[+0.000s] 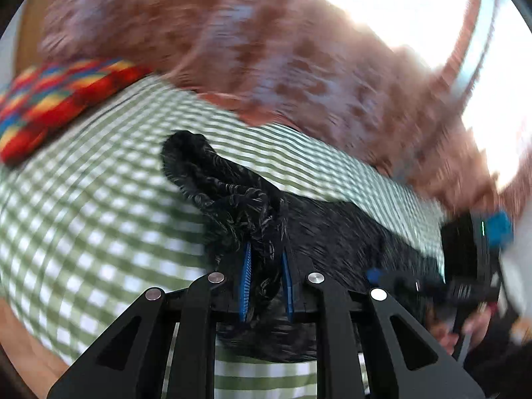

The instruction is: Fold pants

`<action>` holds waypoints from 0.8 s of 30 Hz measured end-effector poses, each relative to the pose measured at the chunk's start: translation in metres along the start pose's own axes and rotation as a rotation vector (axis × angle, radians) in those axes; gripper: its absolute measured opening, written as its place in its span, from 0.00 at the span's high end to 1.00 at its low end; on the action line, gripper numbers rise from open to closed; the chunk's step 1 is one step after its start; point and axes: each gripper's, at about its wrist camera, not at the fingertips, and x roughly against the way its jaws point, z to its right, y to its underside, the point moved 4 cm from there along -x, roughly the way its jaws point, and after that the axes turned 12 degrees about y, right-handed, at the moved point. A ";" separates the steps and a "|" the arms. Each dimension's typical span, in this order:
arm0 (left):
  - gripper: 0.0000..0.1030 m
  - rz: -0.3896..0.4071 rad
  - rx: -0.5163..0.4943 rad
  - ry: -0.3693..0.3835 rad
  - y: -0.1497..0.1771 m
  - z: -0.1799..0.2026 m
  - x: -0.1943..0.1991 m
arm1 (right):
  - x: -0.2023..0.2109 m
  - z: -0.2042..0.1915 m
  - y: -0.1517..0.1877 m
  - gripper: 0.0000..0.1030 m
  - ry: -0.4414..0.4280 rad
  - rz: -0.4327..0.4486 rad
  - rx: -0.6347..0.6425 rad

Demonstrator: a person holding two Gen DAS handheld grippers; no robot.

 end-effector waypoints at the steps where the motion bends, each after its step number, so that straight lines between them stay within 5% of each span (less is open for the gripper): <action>1: 0.86 -0.014 -0.031 0.004 0.001 0.009 -0.005 | 0.000 -0.002 -0.001 0.23 -0.030 -0.009 -0.007; 8: 0.86 -0.090 -0.236 -0.013 0.019 0.047 -0.024 | -0.011 -0.027 -0.019 0.14 -0.235 -0.069 -0.069; 17: 0.86 -0.139 -0.444 -0.061 0.040 0.072 -0.041 | -0.028 -0.070 -0.038 0.09 -0.202 -0.088 0.058; 24: 0.86 -0.171 -0.521 -0.070 0.049 0.080 -0.051 | -0.052 -0.081 -0.034 0.09 -0.073 -0.146 0.148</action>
